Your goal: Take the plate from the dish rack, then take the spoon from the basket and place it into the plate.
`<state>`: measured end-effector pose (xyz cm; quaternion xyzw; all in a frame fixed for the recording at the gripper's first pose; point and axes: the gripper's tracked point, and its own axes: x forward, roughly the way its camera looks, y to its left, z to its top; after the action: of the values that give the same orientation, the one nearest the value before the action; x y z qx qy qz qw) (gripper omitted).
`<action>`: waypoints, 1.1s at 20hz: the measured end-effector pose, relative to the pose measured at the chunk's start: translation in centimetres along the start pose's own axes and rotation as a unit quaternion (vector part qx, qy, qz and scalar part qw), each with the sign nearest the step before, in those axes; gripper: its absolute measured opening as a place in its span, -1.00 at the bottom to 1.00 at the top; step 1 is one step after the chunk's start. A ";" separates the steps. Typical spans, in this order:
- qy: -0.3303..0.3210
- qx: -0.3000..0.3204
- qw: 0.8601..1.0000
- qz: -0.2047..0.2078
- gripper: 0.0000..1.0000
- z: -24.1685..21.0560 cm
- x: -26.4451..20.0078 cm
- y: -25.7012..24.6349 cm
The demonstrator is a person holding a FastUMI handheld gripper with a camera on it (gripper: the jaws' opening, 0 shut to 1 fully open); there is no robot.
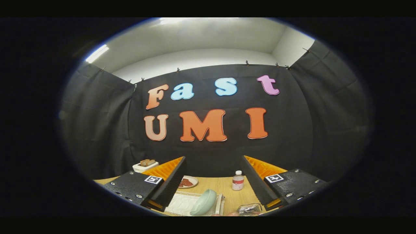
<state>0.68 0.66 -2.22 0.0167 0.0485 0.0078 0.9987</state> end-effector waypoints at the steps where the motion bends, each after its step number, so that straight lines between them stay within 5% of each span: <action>1: 0.007 0.000 1.000 0.001 0.98 -0.2 0.1 0.1; 11: 0.133 0.010 0.991 0.010 0.98 -5.9 2.6 0.8; 22: 0.380 0.055 0.923 0.008 0.96 -16.9 3.3 1.4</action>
<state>2.31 2.63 -19.32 0.0674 0.4249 0.0184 0.9025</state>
